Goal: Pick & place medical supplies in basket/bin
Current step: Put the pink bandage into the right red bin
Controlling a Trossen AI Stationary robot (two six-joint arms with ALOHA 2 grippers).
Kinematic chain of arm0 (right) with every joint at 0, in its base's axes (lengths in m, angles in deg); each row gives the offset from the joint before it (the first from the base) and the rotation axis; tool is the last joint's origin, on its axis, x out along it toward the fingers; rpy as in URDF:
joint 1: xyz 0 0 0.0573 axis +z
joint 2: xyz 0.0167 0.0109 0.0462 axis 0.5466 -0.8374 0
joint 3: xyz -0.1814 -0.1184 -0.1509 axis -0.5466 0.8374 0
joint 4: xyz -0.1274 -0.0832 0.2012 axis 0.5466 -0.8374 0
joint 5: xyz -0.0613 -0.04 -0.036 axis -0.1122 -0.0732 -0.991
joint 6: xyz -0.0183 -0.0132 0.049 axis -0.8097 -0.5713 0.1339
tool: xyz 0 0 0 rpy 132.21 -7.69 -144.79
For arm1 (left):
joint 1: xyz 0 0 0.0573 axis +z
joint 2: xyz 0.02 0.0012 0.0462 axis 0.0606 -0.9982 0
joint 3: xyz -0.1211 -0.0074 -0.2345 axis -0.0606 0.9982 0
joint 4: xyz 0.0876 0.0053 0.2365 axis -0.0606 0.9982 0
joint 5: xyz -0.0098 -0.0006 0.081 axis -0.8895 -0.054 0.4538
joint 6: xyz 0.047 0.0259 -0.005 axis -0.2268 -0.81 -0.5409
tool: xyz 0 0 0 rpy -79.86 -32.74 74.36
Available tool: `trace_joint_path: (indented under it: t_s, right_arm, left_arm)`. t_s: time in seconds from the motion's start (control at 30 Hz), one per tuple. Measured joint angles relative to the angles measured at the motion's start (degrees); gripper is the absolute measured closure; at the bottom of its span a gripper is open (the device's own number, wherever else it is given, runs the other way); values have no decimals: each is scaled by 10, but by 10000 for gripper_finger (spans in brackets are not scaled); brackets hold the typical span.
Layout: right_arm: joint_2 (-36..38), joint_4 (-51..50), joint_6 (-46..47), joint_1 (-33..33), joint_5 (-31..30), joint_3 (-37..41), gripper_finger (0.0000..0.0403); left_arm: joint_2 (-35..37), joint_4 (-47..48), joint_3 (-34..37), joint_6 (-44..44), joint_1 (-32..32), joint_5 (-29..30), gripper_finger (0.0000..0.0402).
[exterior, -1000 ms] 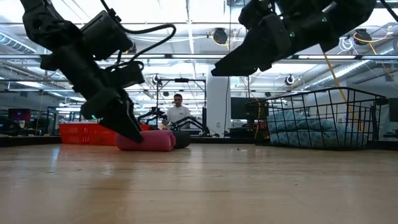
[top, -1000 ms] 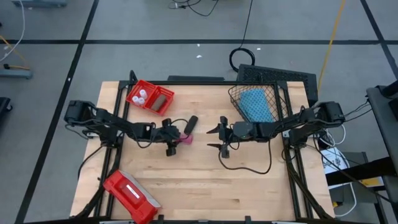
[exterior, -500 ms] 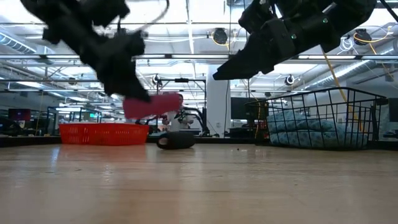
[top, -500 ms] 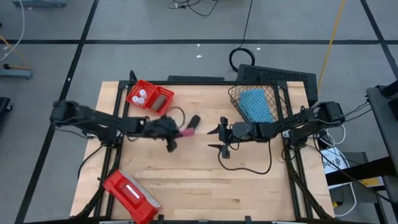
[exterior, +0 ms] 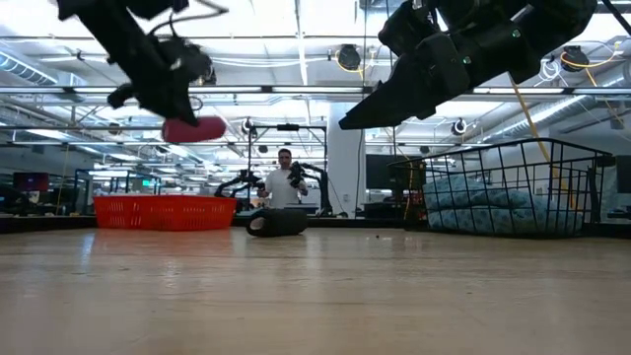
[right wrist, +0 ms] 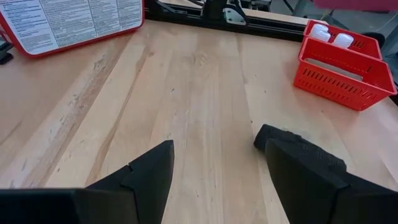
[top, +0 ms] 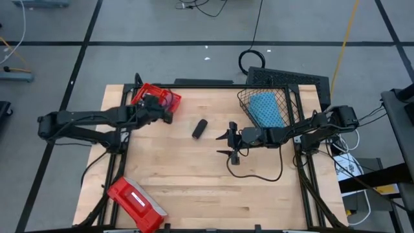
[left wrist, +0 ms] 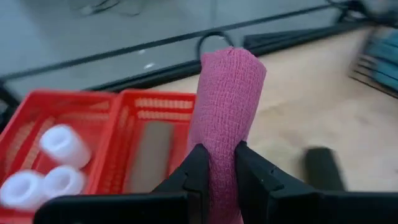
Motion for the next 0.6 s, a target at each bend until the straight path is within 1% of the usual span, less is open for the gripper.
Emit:
trace_joint_path:
  t_s: [0.2,0.3,0.4,0.6]
  right_arm:
    - [0,0,0,0,0,0,161]
    - [0,0,0,0,0,0,161]
    - [0,0,0,0,0,0,161]
    - [0,-5,9,0,0,0,161]
  left_arm:
    - [-62,-20,16,46,72,-9,351]
    - [-101,-61,16,42,103,-46,351]
    - [-147,-96,16,27,123,-77,351]
    - [-203,-105,16,26,148,-82,351]
